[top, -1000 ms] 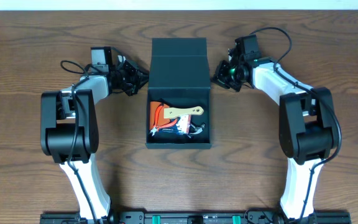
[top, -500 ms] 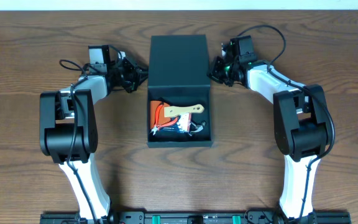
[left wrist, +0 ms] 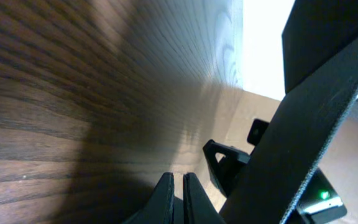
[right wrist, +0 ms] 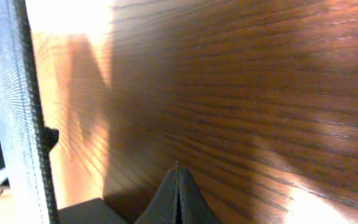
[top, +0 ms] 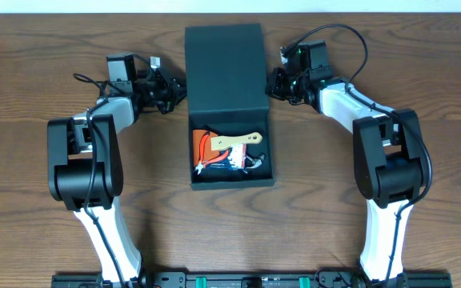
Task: Pack container
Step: 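Swing the lid forward with both grippers to close the box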
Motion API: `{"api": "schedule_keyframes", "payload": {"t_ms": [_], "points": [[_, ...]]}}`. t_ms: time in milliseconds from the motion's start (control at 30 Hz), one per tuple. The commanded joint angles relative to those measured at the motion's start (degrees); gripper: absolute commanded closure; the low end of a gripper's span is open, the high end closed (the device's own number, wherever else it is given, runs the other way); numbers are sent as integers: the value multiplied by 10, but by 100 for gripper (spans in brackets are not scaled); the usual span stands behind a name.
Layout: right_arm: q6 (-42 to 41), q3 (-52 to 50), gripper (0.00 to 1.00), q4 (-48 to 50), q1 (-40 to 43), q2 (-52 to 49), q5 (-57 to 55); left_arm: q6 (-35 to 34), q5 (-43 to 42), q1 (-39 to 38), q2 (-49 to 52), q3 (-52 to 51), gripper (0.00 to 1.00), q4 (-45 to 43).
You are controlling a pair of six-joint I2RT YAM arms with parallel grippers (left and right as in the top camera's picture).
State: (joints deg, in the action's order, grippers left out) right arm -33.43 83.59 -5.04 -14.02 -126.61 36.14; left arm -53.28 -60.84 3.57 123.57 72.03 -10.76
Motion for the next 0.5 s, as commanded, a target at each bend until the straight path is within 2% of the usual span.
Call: {"api": "schedule_keyframes", "payload": {"t_ms": [0,333,467], "points": [[43,7,99,-3,-14,51,43,43,-69,-4,-21,14,95,-1],[105,7,99,-74,-13,121,30,60,-82,15,-84,14,95,35],[108,7,99,-100,-13,140,31,97,-56,12,-120,14,95,111]]}}
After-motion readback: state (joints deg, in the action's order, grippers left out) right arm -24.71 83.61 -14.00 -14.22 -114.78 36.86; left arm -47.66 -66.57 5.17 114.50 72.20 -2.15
